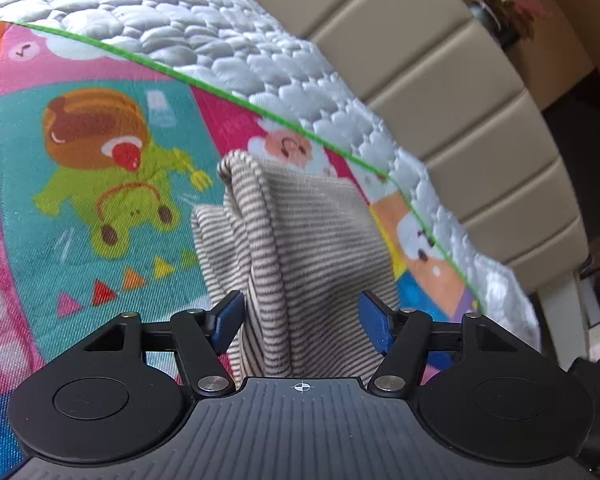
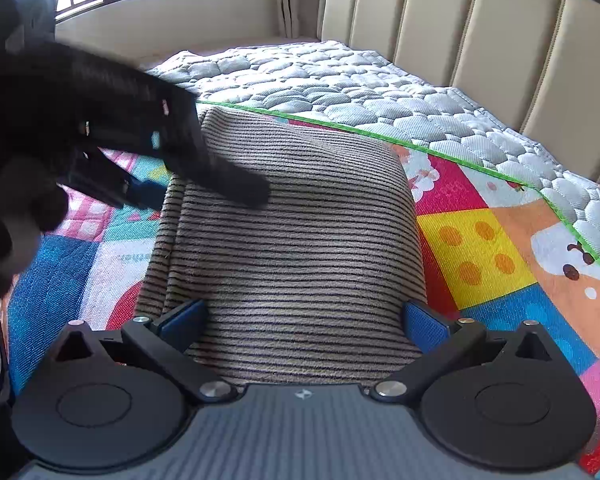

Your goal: Fold clothes

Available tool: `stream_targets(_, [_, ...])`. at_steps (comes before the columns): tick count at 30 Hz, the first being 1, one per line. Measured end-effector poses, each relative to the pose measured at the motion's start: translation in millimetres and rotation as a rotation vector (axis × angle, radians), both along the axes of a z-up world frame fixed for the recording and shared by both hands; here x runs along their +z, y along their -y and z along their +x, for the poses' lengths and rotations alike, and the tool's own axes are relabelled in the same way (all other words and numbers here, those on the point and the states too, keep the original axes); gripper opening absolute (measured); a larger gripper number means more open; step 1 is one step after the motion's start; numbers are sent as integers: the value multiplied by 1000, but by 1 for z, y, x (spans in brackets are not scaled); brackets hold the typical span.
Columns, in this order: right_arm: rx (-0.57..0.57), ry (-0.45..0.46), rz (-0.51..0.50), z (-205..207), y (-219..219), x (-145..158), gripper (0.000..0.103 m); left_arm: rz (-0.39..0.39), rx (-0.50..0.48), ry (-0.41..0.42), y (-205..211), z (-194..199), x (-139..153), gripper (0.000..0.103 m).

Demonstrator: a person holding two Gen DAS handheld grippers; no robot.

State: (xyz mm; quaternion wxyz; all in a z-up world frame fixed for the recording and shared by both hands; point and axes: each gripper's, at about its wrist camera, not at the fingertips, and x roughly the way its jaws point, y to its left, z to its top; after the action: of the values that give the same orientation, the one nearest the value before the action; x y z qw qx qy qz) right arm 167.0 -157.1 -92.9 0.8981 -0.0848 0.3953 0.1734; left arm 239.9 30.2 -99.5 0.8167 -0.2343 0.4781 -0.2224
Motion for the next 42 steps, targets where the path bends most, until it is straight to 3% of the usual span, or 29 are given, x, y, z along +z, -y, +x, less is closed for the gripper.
stream_targets(3, [3,-5,6,1,1,1,103,45,-7,-18,5,0,-7,67])
stream_targets(15, [9,-8,10,1,2,2,103,-15,-2,-19,-2,-1,-7,57])
stream_targets(19, [44,-7,1,6,18,18,103,-14,-9,-16,-1,-5,-2,54])
stream_targets(23, [-40,3,-21,21,53,25,103,-42,-13,-15,0,-10,0,47])
stream_targets(28, [-260,-37,142,42,93,24,103,-213,-56,13,5,-10,6,40])
stream_targets(32, [-239,-73,147,43,85,12,103,-43,-28,-27,9,-7,-2,42])
stream_targets(36, [-155,-87,134,35,64,2,103,-6,-15,-35,7,-6,-2,46])
stream_targets(38, [-158,-91,152,35,65,3,103,34,-27,-9,10,-8,1,50])
stream_targets(42, [-189,-96,189,34,72,5,103,37,-27,-10,9,-9,0,52])
